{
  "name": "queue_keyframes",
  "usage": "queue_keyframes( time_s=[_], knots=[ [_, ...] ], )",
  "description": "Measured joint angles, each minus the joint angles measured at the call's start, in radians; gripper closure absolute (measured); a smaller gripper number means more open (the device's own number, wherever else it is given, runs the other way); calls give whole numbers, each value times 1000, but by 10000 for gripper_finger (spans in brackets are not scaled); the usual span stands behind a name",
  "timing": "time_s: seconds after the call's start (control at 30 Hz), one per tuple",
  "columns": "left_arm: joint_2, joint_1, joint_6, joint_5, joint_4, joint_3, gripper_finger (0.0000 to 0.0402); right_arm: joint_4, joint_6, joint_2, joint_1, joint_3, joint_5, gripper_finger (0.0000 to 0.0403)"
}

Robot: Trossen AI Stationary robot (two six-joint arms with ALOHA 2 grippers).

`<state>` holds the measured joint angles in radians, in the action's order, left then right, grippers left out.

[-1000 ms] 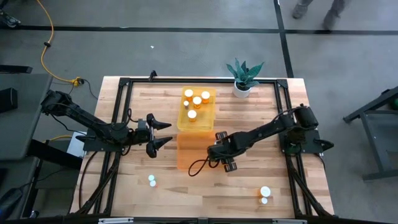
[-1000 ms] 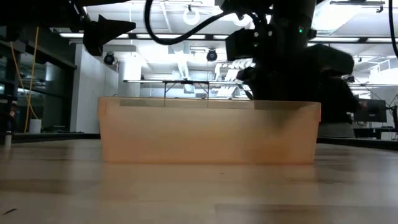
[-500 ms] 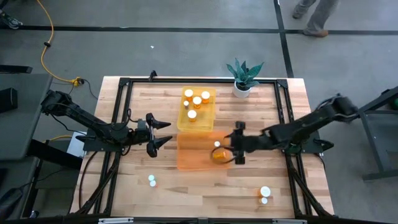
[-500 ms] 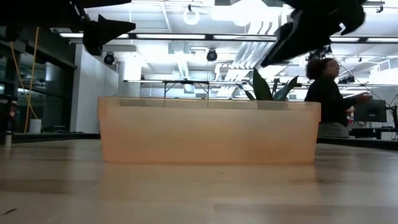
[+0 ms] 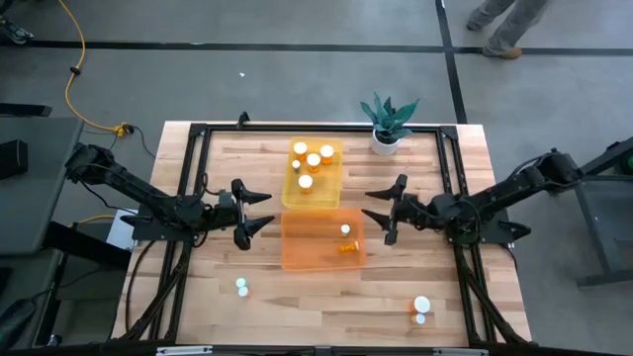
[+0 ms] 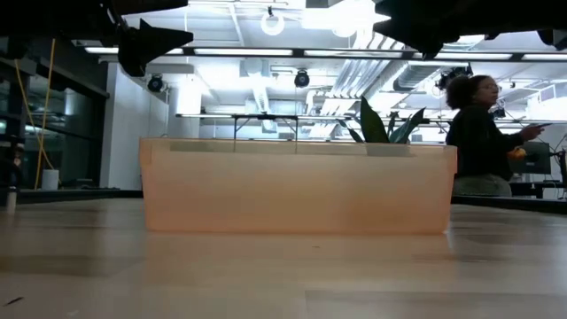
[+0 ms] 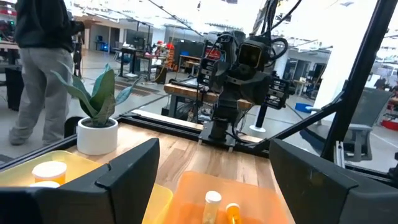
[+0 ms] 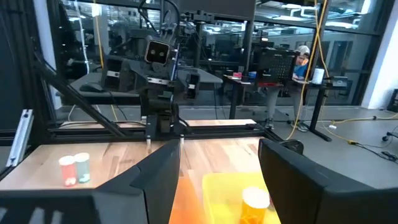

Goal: Pick and place medicine bottles into bin by pill shape (circle, oval)
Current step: Put the blue tablet bottle into the orange bin

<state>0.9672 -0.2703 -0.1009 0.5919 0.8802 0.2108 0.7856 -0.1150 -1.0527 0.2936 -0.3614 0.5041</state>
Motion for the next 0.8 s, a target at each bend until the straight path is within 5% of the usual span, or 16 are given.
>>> queue_keyframes(
  time_s=[0.63, 0.8],
  knots=[
    [0, 0, -69, -15, -16, 14, 110, -3, 13, 0, -12, 0, -5, 192],
    [7, -31, -69, -107, -312, 157, 110, -11, 13, 0, -12, 0, -6, 192]
  ],
)
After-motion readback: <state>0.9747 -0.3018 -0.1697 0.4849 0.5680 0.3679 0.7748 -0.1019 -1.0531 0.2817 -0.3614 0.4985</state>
